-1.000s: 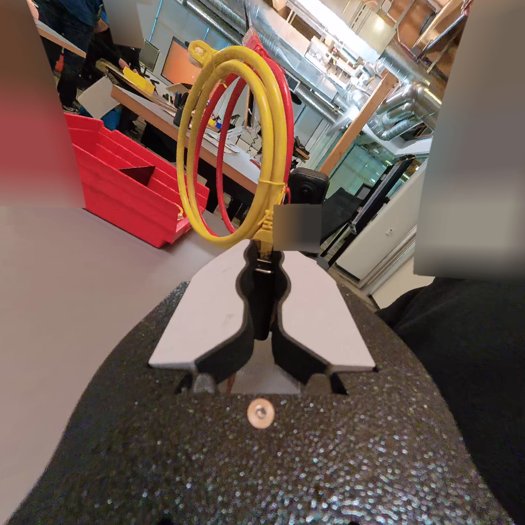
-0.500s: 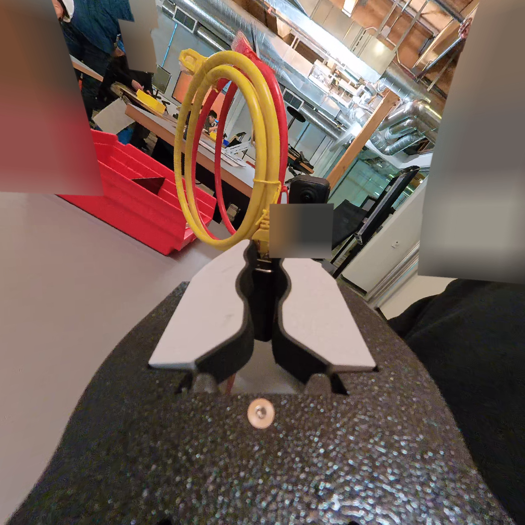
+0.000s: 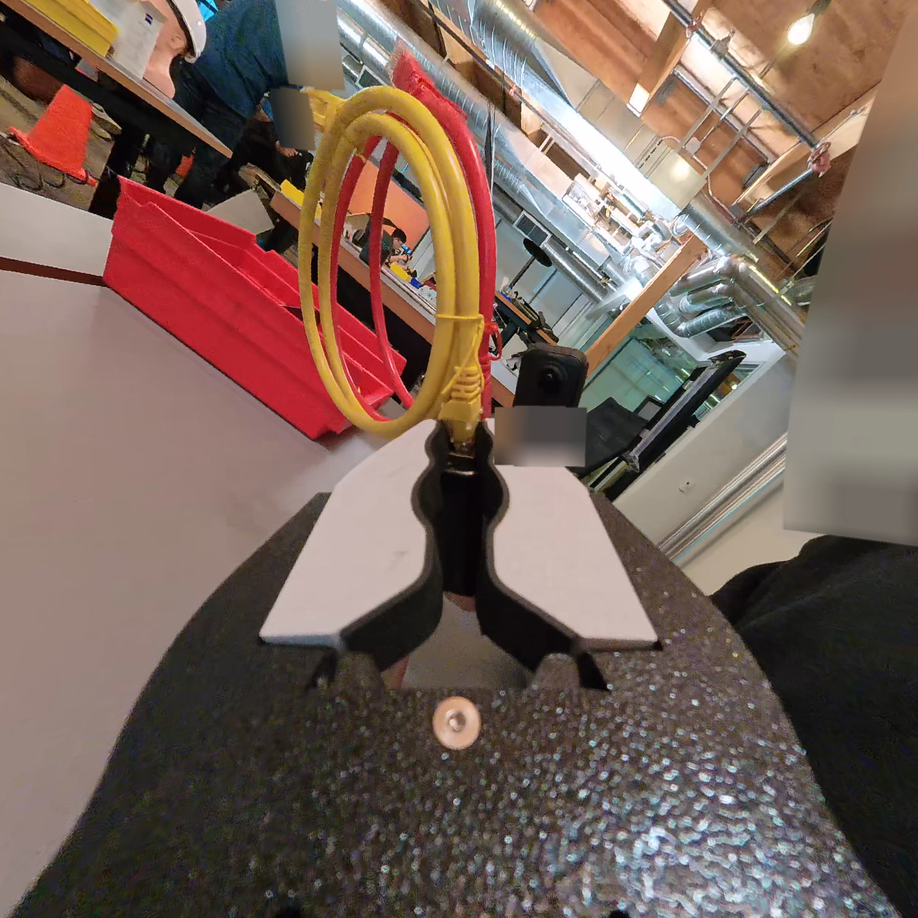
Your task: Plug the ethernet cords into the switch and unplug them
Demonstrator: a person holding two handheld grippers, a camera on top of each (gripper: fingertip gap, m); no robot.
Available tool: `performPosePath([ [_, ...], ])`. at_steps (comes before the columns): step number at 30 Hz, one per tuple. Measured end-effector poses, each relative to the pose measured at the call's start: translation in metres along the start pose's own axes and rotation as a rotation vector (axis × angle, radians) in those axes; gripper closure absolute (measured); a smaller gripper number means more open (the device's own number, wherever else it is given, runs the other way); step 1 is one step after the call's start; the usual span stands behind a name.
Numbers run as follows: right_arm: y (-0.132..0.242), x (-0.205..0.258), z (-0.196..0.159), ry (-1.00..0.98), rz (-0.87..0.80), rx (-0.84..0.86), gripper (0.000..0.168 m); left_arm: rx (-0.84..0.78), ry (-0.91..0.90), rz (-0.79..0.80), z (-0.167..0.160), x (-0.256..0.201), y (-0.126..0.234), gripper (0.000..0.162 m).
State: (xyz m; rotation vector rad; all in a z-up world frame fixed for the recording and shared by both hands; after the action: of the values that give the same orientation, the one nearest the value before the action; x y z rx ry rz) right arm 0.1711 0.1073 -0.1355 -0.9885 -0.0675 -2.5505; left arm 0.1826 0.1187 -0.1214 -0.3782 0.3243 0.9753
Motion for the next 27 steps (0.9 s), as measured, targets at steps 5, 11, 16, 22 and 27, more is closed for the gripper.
performPosePath([
  [5, 0.003, -0.011, -0.006, -0.057, 0.017, -0.035, 0.14, -0.027, 0.06, 0.028, -0.011, 0.01, -0.002, 0.151],
  [11, 0.001, -0.028, -0.018, -0.175, 0.021, -0.049, 0.14, -0.056, 0.099, 0.104, -0.026, 0.024, 0.001, 0.15],
  [16, 0.0, -0.025, -0.015, -0.187, 0.036, -0.074, 0.139, -0.071, 0.083, 0.12, -0.022, 0.023, 0.001, 0.15],
  [22, 0.003, -0.024, -0.015, -0.171, 0.03, -0.05, 0.139, 0.0, -0.013, 0.128, -0.022, 0.02, -0.002, 0.15],
  [27, 0.004, -0.02, -0.011, -0.139, 0.032, -0.06, 0.14, 0.017, 0.005, 0.056, -0.017, 0.014, -0.003, 0.15],
])
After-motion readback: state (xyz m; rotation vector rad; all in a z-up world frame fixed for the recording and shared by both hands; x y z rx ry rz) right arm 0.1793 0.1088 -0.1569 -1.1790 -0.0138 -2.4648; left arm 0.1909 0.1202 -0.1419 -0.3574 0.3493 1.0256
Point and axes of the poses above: each gripper's, where its closed fingertips meet, y back along the fingers, z out of its top, x = y × z across the jaws, the point moved 1 cm from there along y, back along the fingers, and after that the axes turned 14 degrees about -y, right-handed, at the moved point
